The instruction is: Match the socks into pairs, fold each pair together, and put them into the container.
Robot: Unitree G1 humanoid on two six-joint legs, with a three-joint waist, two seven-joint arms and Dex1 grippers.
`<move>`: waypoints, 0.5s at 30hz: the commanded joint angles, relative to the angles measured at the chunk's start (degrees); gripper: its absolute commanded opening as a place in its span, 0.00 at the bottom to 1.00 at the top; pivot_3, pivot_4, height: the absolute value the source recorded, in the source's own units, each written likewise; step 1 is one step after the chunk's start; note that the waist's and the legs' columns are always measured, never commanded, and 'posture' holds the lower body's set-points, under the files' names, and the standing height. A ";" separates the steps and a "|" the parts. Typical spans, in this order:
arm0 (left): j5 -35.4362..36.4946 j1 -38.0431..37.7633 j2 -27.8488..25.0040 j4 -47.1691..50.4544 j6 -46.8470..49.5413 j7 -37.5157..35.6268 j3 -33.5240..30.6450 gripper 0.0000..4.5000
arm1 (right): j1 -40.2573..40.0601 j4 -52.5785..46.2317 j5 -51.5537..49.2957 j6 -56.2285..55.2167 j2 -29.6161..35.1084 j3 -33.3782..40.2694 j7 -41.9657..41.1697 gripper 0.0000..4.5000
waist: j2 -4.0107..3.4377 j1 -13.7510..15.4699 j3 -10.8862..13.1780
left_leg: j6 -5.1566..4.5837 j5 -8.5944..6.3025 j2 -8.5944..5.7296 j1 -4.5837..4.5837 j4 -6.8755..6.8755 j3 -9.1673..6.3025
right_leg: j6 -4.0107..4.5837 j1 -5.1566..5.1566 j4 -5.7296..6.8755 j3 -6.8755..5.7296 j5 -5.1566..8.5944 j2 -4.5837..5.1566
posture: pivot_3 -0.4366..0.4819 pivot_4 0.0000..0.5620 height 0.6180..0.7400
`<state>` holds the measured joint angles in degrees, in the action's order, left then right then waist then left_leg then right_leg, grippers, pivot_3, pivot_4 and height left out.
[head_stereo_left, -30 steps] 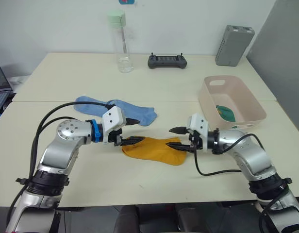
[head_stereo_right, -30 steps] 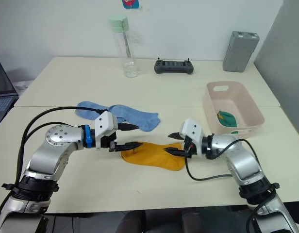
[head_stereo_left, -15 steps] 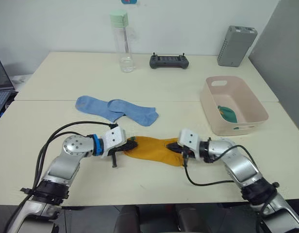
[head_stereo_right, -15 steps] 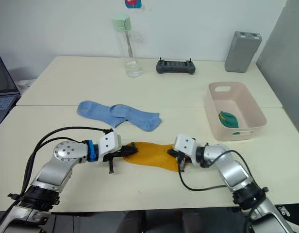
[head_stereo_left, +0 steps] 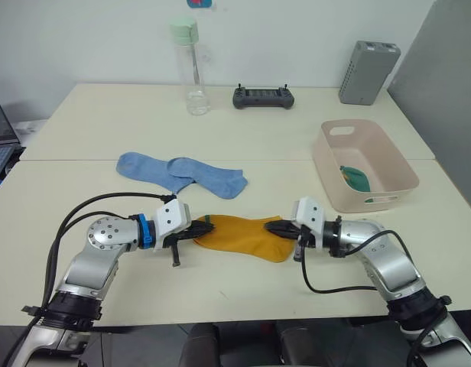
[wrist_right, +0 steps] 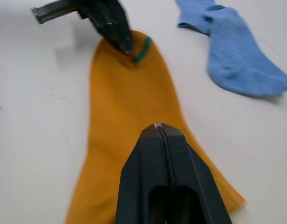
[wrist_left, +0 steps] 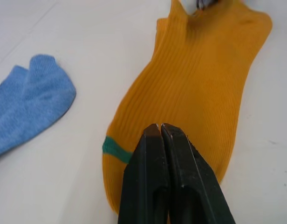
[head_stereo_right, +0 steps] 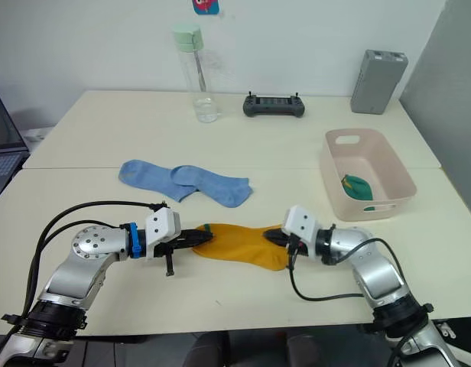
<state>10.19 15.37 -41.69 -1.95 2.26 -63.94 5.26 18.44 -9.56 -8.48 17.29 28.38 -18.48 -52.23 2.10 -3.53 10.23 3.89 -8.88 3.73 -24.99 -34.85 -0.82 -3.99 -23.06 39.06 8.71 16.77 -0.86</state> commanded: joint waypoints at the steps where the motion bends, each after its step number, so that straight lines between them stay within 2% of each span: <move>1: -3.55 -0.09 -2.03 -1.40 -1.39 0.93 0.59 0.01 | -1.10 0.29 2.16 -0.05 2.28 0.61 0.63 0.00 | 0.00 0.16 0.00 | 0.00 0.00 0.00 0.00 0.00 0.00 | 0.03 -0.02 0.00 0.00 0.02 0.00 | 0.48 0.27 1.00; 6: -1.20 -0.46 -2.64 -0.70 -1.41 -0.32 -0.81 0.01 | -3.80 -4.12 -3.42 3.95 5.97 6.03 -1.78 0.00 | 0.00 0.19 0.00 | 0.00 0.00 0.01 0.01 -0.01 0.02 | 0.08 -0.02 0.01 0.02 0.05 0.01 | 0.48 0.27 1.00; 11: 5.05 -0.40 -1.24 4.21 2.82 -0.83 -3.08 0.01 | -6.13 -12.19 -12.20 15.11 6.36 12.75 0.71 0.00 | 0.00 0.18 0.00 | 0.00 0.00 0.04 -0.01 0.00 0.00 | 0.08 -0.03 0.02 0.00 0.05 0.01 | 0.48 0.27 1.00; 15: 6.36 0.12 -1.03 6.09 4.48 -0.16 -3.23 0.00 | -7.28 -13.78 -12.76 20.70 5.23 13.02 5.18 0.25 | 0.01 0.11 -0.01 | 0.00 0.00 0.03 0.00 -0.01 0.00 | 0.08 -0.02 0.01 0.01 0.04 0.01 | 0.48 0.27 1.00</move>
<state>15.35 14.70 -42.82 2.23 6.18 -64.38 3.91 11.60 -21.45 -19.92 36.15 34.12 -6.09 -48.81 2.11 -3.42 10.22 3.89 -8.88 3.75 -24.99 -34.86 -0.81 -3.91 -23.08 39.08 8.72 16.82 -0.86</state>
